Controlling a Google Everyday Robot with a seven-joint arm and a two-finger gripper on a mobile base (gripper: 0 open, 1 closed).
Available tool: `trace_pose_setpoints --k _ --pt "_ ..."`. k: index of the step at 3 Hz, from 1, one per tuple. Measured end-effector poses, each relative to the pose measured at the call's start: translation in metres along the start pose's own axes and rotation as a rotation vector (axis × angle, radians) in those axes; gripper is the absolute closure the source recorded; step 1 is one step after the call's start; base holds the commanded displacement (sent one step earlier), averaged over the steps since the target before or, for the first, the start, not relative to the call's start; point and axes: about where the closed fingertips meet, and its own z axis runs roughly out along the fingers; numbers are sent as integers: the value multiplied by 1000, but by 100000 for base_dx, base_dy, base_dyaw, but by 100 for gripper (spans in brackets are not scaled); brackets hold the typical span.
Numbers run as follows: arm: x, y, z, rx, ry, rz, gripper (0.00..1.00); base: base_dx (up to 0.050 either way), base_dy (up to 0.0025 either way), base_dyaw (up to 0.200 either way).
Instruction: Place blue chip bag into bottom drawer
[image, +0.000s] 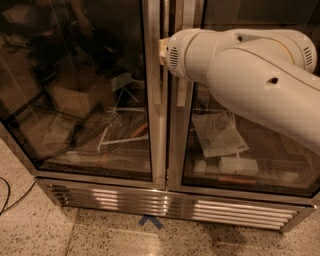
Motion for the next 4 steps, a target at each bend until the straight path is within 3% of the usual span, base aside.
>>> trace_pose_setpoints --k 2,3,4 --pt "-2 0 0 -12 -10 4 100 0 0 0" --pt "-7 8 -26 27 -9 -71 100 0 0 0" --pt "-9 21 -44 45 -6 -97 100 0 0 0"
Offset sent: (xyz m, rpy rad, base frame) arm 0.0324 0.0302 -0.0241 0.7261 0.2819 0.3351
